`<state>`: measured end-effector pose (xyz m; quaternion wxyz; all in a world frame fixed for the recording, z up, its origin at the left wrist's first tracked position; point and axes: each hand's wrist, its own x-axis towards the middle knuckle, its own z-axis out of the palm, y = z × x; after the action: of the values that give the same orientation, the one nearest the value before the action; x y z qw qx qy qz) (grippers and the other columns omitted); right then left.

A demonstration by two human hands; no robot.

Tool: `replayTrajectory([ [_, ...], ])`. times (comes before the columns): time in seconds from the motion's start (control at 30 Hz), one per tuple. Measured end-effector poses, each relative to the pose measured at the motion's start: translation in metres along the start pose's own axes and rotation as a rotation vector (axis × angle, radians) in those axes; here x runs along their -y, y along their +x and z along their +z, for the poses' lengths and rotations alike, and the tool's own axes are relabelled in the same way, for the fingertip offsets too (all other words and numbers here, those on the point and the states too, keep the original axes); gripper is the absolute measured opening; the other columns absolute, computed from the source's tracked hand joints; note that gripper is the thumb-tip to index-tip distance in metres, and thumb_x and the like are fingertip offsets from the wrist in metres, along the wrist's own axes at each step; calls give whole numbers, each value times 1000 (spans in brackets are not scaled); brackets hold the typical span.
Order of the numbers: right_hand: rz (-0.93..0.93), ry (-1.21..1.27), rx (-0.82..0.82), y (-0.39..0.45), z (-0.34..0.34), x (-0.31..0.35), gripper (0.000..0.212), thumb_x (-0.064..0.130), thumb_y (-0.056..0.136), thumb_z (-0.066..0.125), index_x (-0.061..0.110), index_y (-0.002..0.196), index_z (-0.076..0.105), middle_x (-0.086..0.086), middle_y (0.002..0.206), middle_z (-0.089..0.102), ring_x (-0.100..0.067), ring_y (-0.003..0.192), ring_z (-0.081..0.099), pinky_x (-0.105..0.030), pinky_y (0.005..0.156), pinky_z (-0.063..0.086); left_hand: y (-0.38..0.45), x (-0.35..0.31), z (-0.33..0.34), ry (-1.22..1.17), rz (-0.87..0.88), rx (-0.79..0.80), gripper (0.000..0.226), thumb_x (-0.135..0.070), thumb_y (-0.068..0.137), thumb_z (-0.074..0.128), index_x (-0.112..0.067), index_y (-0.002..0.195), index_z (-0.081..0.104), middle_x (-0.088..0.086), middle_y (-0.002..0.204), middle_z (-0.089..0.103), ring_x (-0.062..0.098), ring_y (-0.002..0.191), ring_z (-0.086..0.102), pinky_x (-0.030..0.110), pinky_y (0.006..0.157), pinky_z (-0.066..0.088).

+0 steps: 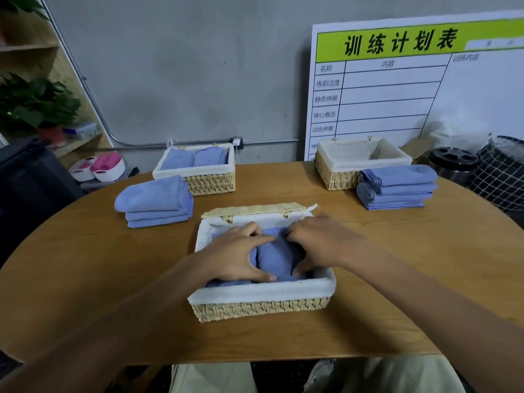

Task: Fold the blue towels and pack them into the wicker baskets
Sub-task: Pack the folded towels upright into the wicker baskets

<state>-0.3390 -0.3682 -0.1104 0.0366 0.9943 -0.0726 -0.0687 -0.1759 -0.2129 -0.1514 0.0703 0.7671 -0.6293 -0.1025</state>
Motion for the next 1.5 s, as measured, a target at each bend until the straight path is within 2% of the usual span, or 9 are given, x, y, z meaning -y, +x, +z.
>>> replayTrajectory([
  [0.17,3,48,-55,4,9,0,51,61,62,79,23,91,61,5,95,64,-20,94,60,-33,74,33,4,3,0,-59,-16,38,93,-76,72,69,-41,151,35,-19,130,35,9,120,36,36,104,37],
  [0.43,80,161,-52,5,16,0,55,61,54,80,25,93,63,2,98,66,-23,94,62,-40,83,52,3,4,0,-104,-31,40,90,-76,70,69,-43,148,38,-19,123,35,8,119,37,37,105,38],
  [0.6,63,335,-164,-9,11,-2,25,43,76,77,24,91,70,5,97,70,-20,91,63,-39,78,53,-1,-6,-9,-78,-73,100,94,-78,68,69,-40,149,39,-17,125,36,8,119,38,36,106,38],
  [0.7,39,347,-377,-27,6,-22,19,30,89,71,26,107,74,11,113,71,-11,101,65,-34,86,53,10,-11,-37,-49,-53,217,59,-45,83,77,-29,137,60,-9,123,54,10,113,53,31,102,42],
  [0.77,105,293,-488,-39,9,-48,16,28,91,68,27,107,72,10,111,71,-13,101,66,-37,88,53,22,-17,-61,-52,-59,179,22,-23,85,71,-23,107,77,-11,102,74,3,94,66,34,92,53],
  [0.9,445,279,-468,-67,26,-109,18,34,96,61,25,110,68,6,113,67,-20,105,62,-35,85,46,67,-54,-99,-139,-81,-70,18,-14,86,63,-23,86,79,-21,71,72,-9,66,63,26,78,55],
  [1.1,778,824,-692,-76,72,-185,13,25,98,59,18,99,69,6,94,68,-15,88,63,-26,68,34,194,-124,-85,-47,75,-233,19,-26,96,60,-23,105,77,-4,105,75,13,94,67,30,85,51],
  [1.27,834,1297,-904,-57,93,-216,21,25,100,57,7,95,65,-5,87,67,-17,80,63,-21,70,48,286,-158,-49,90,209,-174,32,-35,91,63,-26,121,69,-4,124,66,20,111,60,41,93,49],
  [1.5,901,1566,-1028,-41,116,-236,26,26,100,59,12,78,64,-11,81,70,-22,74,69,-34,68,53,324,-160,-14,296,301,-219,61,-57,78,70,-29,131,57,-6,128,56,21,112,53,39,88,41],
])
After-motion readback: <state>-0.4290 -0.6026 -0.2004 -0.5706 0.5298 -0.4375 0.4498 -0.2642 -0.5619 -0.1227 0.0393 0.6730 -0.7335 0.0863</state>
